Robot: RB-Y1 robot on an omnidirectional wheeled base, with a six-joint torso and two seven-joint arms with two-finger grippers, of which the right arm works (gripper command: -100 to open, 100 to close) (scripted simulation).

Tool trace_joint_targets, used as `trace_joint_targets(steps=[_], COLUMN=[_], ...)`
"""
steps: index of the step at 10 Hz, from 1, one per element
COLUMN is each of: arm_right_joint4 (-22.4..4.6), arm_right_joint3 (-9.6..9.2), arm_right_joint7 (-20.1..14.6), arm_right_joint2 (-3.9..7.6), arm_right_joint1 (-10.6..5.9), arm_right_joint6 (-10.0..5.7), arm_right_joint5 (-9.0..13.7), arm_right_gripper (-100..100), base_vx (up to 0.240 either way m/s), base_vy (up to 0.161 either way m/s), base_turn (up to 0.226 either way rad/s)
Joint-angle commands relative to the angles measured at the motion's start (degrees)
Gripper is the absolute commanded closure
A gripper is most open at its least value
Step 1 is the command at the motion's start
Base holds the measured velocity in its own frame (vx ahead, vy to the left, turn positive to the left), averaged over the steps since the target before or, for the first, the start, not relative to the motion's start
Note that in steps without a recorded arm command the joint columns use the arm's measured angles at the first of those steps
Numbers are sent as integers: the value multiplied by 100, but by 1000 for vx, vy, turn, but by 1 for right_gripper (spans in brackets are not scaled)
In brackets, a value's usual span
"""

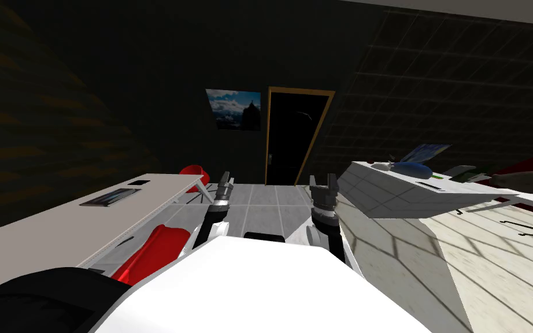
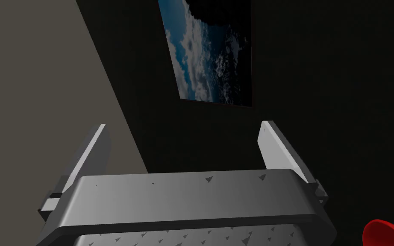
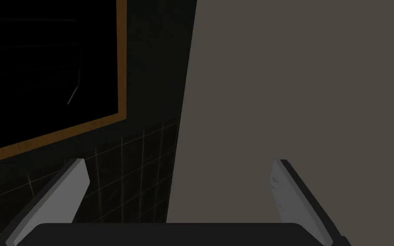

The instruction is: Pull the door open

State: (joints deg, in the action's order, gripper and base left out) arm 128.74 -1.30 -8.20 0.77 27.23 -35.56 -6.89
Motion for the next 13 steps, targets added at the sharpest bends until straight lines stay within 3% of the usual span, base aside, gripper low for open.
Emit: trace_joint_targets(steps=[1,13], arm_right_joint4=[-108,-834], arm_right_joint3=[-11,-88], arm_right_joint7=[-86,-666], arm_right_joint2=[54,332], arm_right_joint1=[-28,-215], arm_right_joint6=[18,142], arm_right_joint5=[194,1505], arm_right_gripper=[-100,-100], base_vx=[123,137], base_vy=[3,13], base_turn=[101,76])
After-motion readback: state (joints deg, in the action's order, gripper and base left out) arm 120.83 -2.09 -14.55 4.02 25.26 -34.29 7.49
